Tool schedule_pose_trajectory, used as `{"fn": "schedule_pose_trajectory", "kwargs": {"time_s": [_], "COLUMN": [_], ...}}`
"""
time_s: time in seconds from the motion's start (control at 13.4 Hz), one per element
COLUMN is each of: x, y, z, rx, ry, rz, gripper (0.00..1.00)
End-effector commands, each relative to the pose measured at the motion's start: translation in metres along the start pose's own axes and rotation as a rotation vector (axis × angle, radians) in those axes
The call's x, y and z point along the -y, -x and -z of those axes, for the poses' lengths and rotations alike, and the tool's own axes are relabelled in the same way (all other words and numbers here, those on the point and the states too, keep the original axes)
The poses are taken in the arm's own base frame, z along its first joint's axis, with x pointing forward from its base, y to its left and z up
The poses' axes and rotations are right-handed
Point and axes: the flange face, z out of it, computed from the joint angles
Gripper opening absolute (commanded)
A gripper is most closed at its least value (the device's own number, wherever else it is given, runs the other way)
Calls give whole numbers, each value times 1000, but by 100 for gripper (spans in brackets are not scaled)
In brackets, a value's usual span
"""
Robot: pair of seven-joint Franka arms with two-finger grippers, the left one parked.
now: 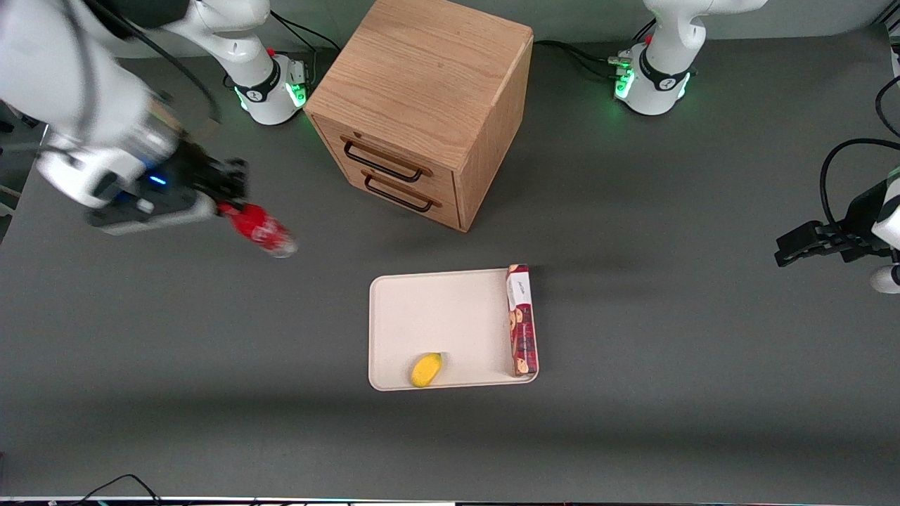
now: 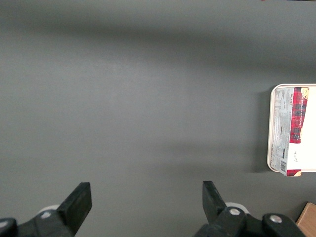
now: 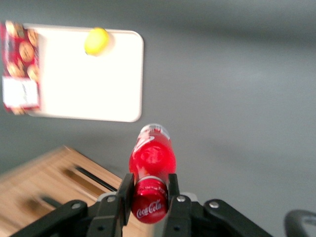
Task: Place coke bottle on tray
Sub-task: 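Lift the bottle and carry it with the right gripper to the white tray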
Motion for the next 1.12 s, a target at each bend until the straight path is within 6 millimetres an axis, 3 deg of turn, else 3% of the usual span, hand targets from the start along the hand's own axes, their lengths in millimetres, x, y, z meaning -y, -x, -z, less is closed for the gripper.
{"fn": "schedule_pose_trajectory", "kwargs": {"time_s": [0.0,0.15,0.37,0.52,0.6,0.67,0.75,0.82,0.9,1.04], "x": [55,90,113,118,117,117,116,116,117,112], "y": [-32,-33,-24,-17,-16,-17,-18,-19,-20,-16], "z": [-59,-125,-216,-246,-251,-254,-257,-252,-237,-172], "rx": [-30,-70,-103,-93,-87,-87,-83,-90,-108,-168], "ry": [-29,44,100,101,102,99,100,97,95,128], "rz": [-181,-226,-275,-283,-286,-306,-311,-306,-305,-303], "gripper": [4,4,4,4,7,24,93,100,100,100]}}
